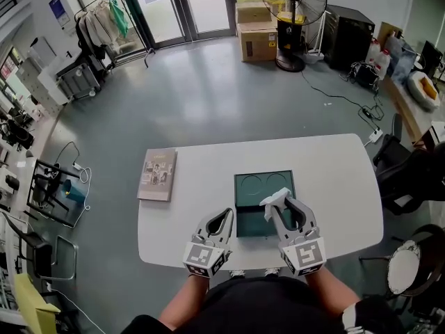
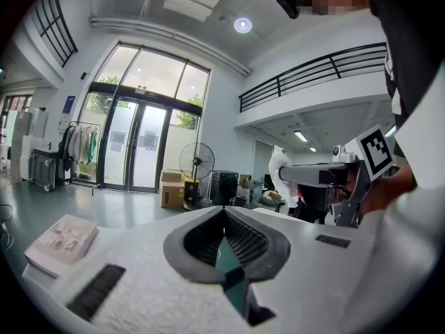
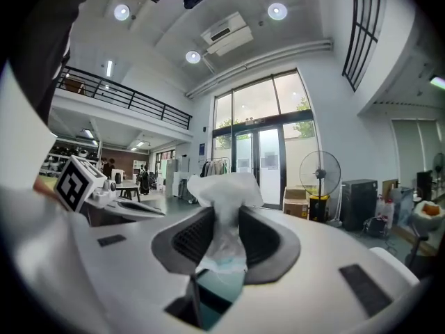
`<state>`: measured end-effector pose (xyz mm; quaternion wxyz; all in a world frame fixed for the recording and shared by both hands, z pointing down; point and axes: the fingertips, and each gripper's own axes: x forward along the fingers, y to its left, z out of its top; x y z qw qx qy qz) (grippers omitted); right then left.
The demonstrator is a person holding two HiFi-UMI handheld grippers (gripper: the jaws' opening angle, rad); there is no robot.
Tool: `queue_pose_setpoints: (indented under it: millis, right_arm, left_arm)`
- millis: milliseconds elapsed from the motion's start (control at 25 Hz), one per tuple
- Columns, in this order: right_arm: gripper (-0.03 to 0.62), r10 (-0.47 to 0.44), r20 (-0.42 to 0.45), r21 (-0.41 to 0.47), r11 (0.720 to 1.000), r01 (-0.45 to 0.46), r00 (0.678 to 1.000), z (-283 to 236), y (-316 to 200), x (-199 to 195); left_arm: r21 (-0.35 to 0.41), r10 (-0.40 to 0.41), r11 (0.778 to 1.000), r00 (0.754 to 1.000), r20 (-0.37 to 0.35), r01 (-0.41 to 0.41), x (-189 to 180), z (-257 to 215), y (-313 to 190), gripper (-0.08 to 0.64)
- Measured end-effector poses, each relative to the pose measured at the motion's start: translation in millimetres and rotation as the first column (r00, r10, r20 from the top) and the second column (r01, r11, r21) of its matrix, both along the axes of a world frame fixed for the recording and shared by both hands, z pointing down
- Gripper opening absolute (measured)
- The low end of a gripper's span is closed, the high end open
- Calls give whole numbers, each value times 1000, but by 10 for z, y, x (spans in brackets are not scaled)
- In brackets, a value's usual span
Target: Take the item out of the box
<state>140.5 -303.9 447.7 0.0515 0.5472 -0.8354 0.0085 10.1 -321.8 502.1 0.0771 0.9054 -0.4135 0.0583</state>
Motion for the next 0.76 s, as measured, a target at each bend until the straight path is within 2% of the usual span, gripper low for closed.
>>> queue_pose_setpoints:
  millis: [760]
  right_arm:
    - [117, 24, -4, -3, 1000, -24, 1000, 115, -58, 76]
  left_arm:
    - [-13, 14, 1000, 1000, -8, -14, 34, 56, 3, 9]
